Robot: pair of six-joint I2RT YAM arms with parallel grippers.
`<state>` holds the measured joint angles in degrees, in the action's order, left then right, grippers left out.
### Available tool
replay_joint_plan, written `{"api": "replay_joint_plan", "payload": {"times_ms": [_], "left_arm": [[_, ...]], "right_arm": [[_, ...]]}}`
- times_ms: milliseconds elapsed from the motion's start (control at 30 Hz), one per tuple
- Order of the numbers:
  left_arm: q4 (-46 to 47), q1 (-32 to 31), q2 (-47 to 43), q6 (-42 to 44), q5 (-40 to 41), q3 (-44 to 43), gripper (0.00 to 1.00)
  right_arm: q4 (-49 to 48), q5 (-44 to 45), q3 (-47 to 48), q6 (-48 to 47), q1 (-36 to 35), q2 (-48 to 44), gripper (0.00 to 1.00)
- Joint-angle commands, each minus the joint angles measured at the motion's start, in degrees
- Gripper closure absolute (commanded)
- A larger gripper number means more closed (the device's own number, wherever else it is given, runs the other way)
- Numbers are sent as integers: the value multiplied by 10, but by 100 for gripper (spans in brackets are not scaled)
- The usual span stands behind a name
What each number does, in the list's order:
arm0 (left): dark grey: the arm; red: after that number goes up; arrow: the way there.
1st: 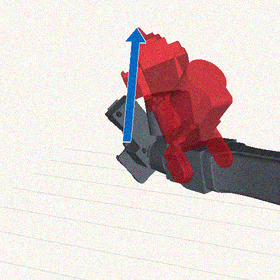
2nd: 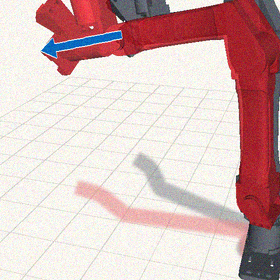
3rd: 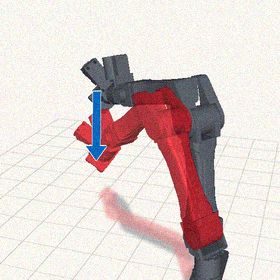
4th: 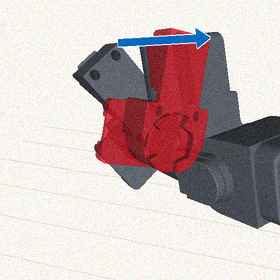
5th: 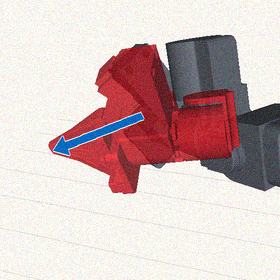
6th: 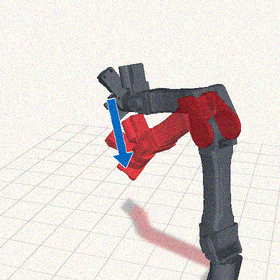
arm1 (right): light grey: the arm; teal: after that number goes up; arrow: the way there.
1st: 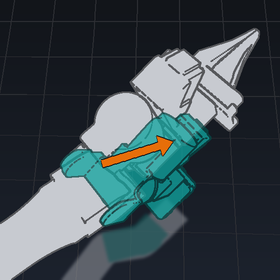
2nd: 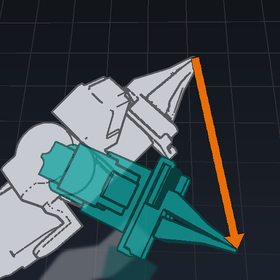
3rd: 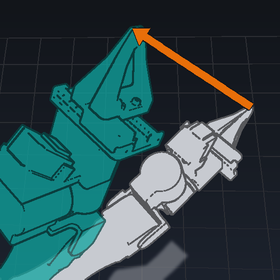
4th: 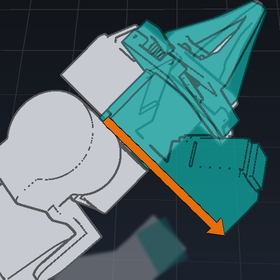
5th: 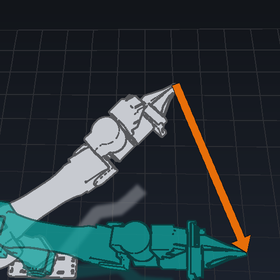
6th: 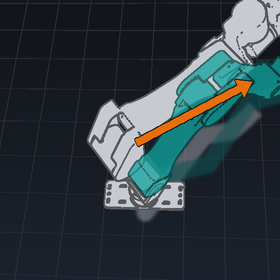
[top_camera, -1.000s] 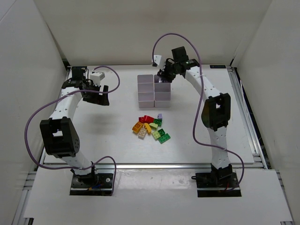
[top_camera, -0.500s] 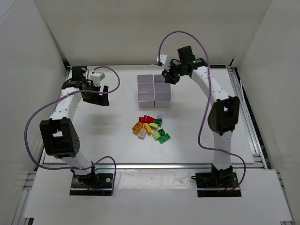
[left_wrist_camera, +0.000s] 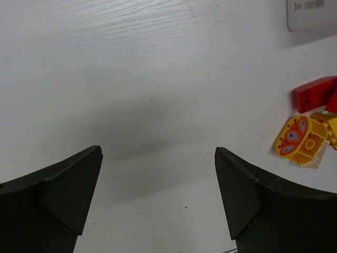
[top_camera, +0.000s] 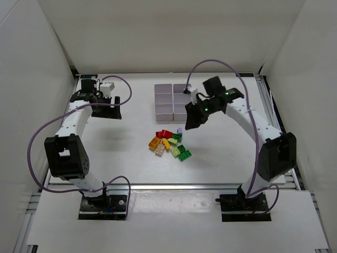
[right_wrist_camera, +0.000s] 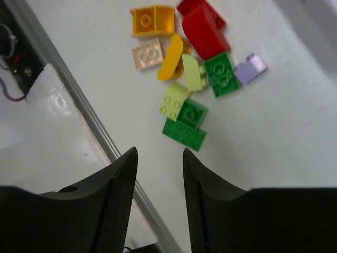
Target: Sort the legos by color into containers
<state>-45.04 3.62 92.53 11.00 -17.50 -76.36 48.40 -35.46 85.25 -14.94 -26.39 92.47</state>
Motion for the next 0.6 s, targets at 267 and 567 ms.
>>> {"api": "replay_joint_plan", "payload": {"times_ms": [267,567], "left_arm": [[28,-12,-77,-51,60,43,1],[28,-12,-87,-46,61,48,1]], "right_arm": [[-93,385,3,354,-106,56,48],[-116,450,15,390,-116,126,39]]}}
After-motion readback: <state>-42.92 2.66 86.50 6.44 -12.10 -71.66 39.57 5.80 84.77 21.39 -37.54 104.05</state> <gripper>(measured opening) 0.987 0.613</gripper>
